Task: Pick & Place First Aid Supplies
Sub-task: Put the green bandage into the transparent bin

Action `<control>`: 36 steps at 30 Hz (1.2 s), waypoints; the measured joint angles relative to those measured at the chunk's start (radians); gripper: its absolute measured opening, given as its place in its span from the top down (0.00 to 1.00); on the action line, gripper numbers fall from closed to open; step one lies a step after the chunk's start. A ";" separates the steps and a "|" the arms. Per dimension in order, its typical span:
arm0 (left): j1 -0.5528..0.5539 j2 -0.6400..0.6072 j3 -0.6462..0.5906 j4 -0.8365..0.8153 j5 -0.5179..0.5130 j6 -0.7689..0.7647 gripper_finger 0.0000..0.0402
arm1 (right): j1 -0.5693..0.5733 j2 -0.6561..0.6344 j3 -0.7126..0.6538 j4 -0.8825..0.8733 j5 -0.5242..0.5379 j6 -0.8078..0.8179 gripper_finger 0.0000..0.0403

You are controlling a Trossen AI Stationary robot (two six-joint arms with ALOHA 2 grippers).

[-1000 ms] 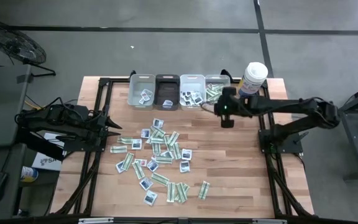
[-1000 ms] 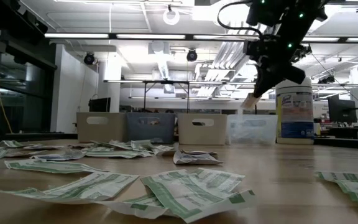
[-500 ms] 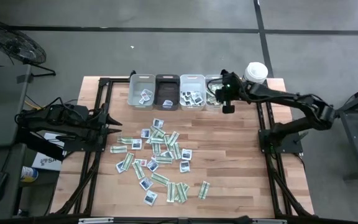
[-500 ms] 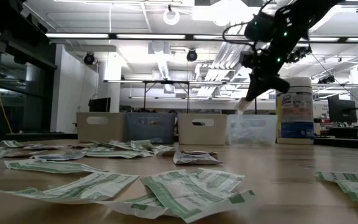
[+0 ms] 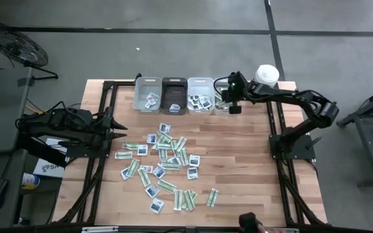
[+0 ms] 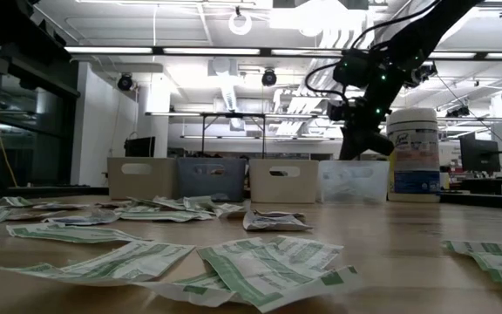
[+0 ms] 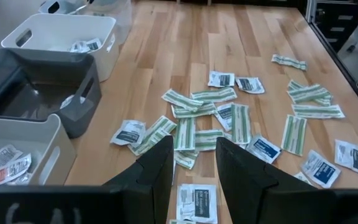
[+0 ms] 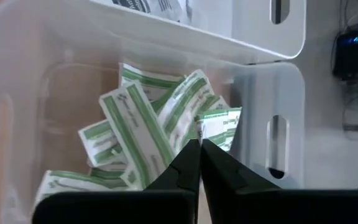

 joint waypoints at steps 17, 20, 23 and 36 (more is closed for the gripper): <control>0.000 0.000 0.000 -0.003 -0.026 0.004 0.70 | 0.011 -0.009 0.029 -0.033 0.023 0.089 0.66; 0.000 0.000 0.000 -0.003 -0.025 0.004 0.70 | 0.042 -0.033 0.064 -0.070 0.073 0.175 0.63; 0.000 0.000 0.000 -0.004 -0.025 0.004 0.70 | 0.085 -0.057 0.106 -0.144 0.077 0.247 0.62; 0.000 0.000 0.000 -0.008 -0.013 0.076 0.70 | 0.340 -0.063 0.273 -0.433 -0.042 0.617 0.61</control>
